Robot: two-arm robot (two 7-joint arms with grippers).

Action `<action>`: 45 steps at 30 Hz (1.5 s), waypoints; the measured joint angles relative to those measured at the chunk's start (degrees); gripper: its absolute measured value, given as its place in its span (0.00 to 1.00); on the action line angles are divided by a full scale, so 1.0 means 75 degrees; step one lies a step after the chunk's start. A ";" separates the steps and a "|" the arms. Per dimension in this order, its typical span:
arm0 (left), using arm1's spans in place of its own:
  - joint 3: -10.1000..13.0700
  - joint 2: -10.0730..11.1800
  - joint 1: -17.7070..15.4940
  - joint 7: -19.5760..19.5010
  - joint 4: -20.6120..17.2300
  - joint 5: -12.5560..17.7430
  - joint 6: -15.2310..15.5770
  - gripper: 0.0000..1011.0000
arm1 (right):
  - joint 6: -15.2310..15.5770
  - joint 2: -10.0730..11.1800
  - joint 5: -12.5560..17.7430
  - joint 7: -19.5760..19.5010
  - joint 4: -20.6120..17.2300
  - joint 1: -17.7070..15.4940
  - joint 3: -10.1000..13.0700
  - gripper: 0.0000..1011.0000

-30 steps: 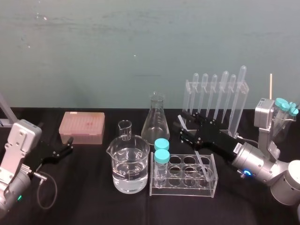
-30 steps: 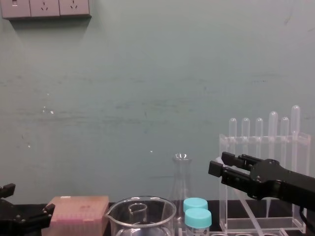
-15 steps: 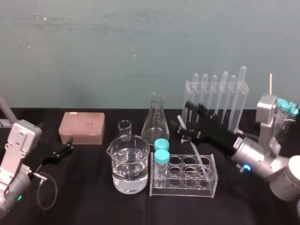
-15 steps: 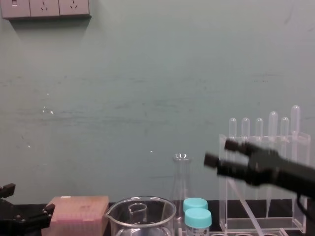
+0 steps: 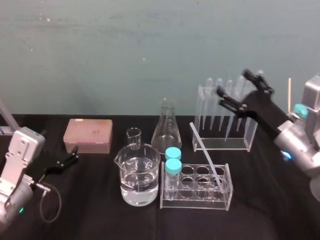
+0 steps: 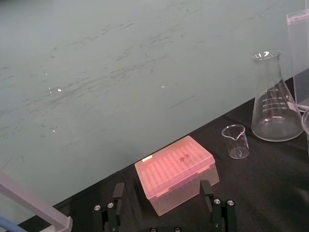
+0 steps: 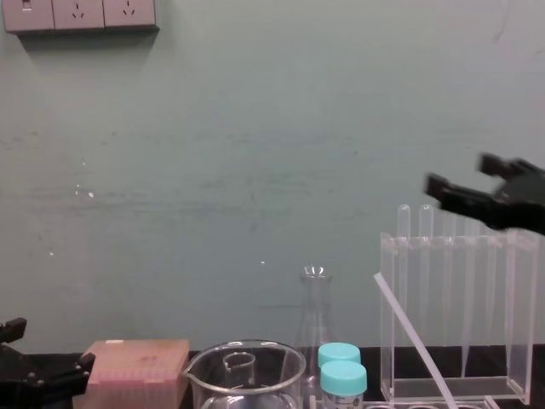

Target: Pick up the stirring rod with one hand, then place it down.

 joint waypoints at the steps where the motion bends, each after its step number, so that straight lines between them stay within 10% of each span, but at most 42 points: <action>1: 0.0000 -0.0001 0.0000 0.0000 0.0000 0.0000 0.0000 0.99 | 0.0402 0.0081 -0.0134 -0.0400 -0.0255 -0.0222 0.0110 0.99; 7: 0.0000 -0.0001 0.0000 0.0000 0.0000 0.0000 0.0000 0.99 | 0.2029 0.0345 -0.0389 -0.1423 -0.1160 -0.1036 0.0410 0.99; 15: 0.0000 -0.0001 0.0000 0.0000 0.0000 0.0000 0.0000 0.99 | 0.3339 0.0417 -0.0483 -0.1558 -0.1505 -0.1480 0.0367 0.99; 45: 0.0000 -0.0001 0.0000 0.0000 0.0000 0.0000 0.0000 0.99 | 0.3172 0.0407 -0.0472 -0.1517 -0.1461 -0.1440 0.0367 0.99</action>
